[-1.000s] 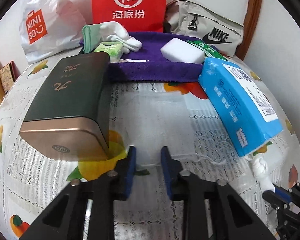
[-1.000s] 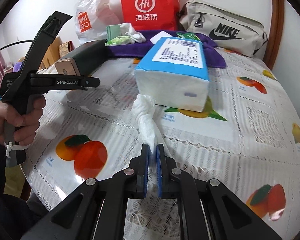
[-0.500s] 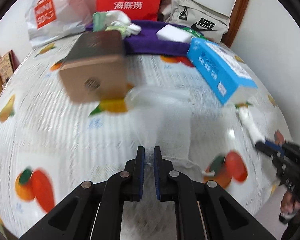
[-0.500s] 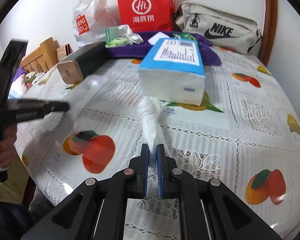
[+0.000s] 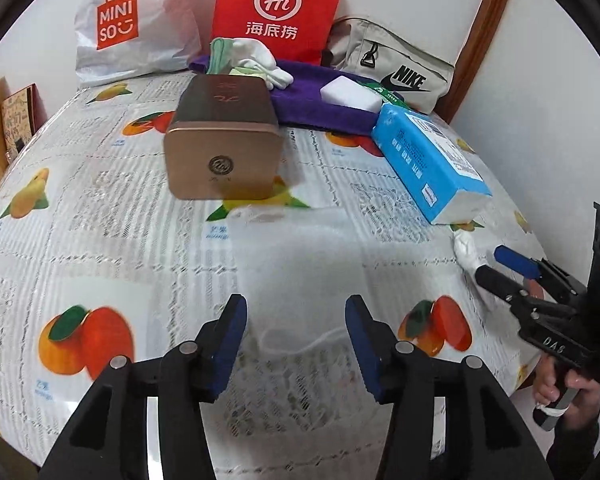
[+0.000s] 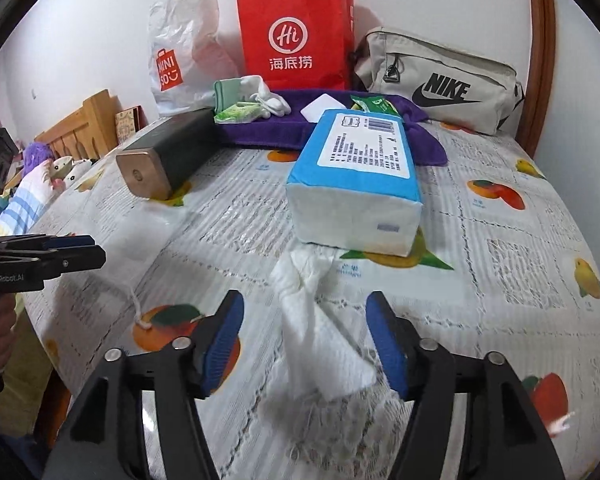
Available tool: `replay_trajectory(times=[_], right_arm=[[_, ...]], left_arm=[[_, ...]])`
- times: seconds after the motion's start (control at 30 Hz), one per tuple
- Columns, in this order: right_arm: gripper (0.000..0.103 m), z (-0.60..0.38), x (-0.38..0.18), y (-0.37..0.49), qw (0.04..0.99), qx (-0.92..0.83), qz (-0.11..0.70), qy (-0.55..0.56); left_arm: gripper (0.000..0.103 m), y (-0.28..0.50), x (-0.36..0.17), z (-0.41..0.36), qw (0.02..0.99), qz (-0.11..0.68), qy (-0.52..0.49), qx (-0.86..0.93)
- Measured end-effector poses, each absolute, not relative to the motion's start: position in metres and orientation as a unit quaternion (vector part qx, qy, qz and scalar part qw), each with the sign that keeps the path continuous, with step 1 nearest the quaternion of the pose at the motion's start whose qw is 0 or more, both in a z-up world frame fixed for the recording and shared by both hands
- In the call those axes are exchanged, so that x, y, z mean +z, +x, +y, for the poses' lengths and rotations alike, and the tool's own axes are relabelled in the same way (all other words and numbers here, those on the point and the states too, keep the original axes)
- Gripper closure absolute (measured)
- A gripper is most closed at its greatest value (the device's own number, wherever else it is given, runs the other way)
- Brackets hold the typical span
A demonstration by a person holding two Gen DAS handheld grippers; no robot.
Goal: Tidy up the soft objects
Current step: 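Grasp the white mesh bag with the left tool while the right tool holds the tissue, then carry the mesh bag and tissue over the purple towel with both tools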
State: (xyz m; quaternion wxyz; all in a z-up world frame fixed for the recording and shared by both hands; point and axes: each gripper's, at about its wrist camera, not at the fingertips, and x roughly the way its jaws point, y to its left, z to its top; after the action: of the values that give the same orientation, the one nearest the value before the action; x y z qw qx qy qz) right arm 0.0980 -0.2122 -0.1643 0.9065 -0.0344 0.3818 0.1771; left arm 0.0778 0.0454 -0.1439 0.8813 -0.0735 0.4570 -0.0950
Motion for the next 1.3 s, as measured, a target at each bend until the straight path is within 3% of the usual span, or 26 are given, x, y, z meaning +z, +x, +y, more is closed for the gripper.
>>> replay_trajectory(times=[0.07,0.17,0.33,0.43,0.53,0.77,1.0,1.03,1.1,1.17,1.3], right_arm=[[0.039,-0.211,-0.168,0.101,0.905,0.175,0.386,-0.034],[0.039,-0.21,-0.176,0.107,0.901,0.176,0.395,-0.029],[0.039,-0.21,-0.183,0.109,0.902,0.173,0.396,-0.026],[0.04,-0.207,-0.183,0.112,0.901,0.168,0.399,-0.027],[0.048,-0.203,-0.183,0.116,0.902,0.153,0.401,-0.043],[0.05,-0.204,-0.185,0.118,0.902,0.151,0.402,-0.045],[0.052,-0.204,-0.185,0.118,0.901,0.153,0.404,-0.046],[0.055,-0.203,-0.185,0.117,0.901,0.154,0.403,-0.049],[0.071,-0.203,-0.184,0.115,0.903,0.155,0.399,-0.049],[0.079,-0.205,-0.183,0.114,0.902,0.157,0.399,-0.041],[0.081,-0.207,-0.178,0.111,0.896,0.17,0.41,-0.021]], left_arm=[[0.042,0.085,-0.146,0.042,0.881,0.459,-0.074,-0.085],[0.04,0.094,-0.149,0.036,0.881,0.46,-0.074,-0.082],[0.022,0.101,-0.161,0.012,0.887,0.456,-0.02,-0.071],[0.02,0.104,-0.165,0.0,0.89,0.453,0.017,-0.056],[0.02,0.107,-0.166,-0.003,0.891,0.451,0.028,-0.043],[0.034,0.103,-0.164,0.005,0.9,0.434,0.012,-0.029],[0.038,0.101,-0.163,0.006,0.899,0.436,0.012,-0.029],[0.042,0.1,-0.163,0.007,0.899,0.436,0.01,-0.026],[0.049,0.098,-0.162,0.011,0.9,0.435,-0.001,-0.017],[0.067,0.095,-0.161,0.015,0.902,0.431,-0.009,-0.013],[0.091,0.093,-0.157,0.028,0.896,0.442,-0.035,-0.027]])
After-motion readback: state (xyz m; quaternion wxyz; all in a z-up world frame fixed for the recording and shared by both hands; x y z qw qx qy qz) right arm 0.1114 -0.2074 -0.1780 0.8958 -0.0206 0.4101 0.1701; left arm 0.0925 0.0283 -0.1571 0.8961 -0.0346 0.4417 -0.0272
